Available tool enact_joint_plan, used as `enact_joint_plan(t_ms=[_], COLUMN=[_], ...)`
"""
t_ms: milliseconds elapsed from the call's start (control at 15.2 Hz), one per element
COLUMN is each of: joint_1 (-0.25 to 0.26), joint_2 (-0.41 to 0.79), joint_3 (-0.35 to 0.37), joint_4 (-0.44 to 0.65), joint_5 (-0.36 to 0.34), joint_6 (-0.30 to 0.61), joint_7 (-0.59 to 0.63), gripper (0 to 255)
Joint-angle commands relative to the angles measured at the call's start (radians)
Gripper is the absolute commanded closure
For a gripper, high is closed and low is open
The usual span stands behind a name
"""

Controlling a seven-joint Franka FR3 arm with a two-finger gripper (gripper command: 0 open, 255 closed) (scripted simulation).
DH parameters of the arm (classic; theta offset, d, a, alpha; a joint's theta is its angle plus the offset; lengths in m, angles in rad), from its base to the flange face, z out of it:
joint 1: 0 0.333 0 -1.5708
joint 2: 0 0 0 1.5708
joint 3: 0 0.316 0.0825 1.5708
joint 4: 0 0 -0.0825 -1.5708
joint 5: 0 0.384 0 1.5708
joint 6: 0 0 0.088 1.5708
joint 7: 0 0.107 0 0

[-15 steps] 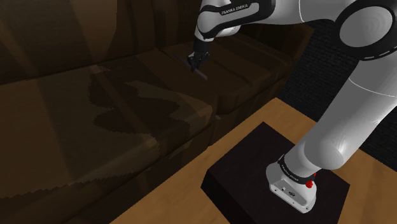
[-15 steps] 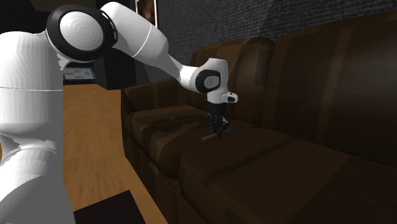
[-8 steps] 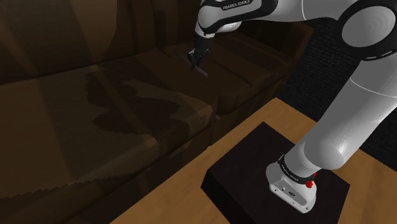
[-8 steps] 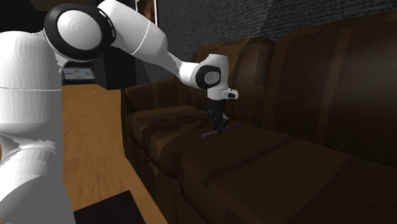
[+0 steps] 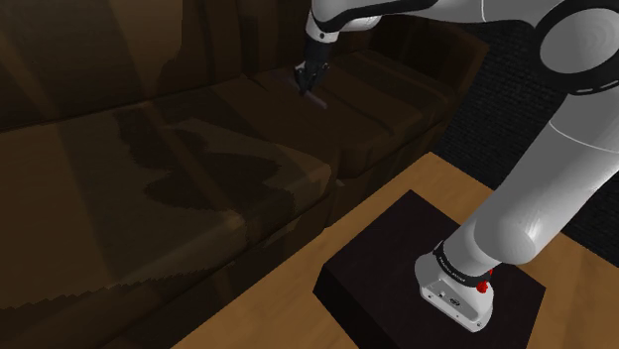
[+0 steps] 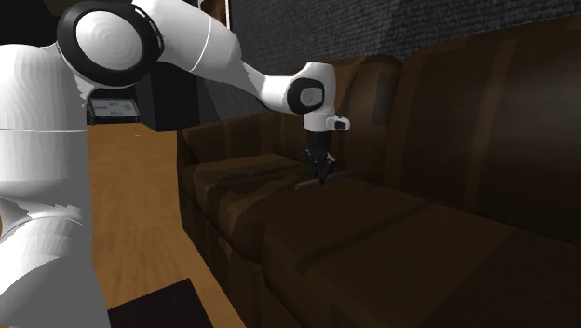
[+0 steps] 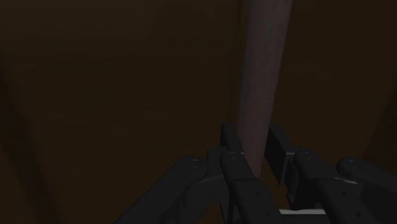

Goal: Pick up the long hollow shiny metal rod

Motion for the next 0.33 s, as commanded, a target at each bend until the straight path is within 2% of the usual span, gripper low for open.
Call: enact_joint_plan(t_ms=[0,264], joint_1=[0.001,0.000], joint_2=[-0.008,-0.012], joint_3=[0.001,0.000], joint_4=[0.017,0.041], joint_5=[-0.001,-0.002], joint_6=[-0.024,-0.052], joint_7=[0.003,0.005], gripper=[255,255])
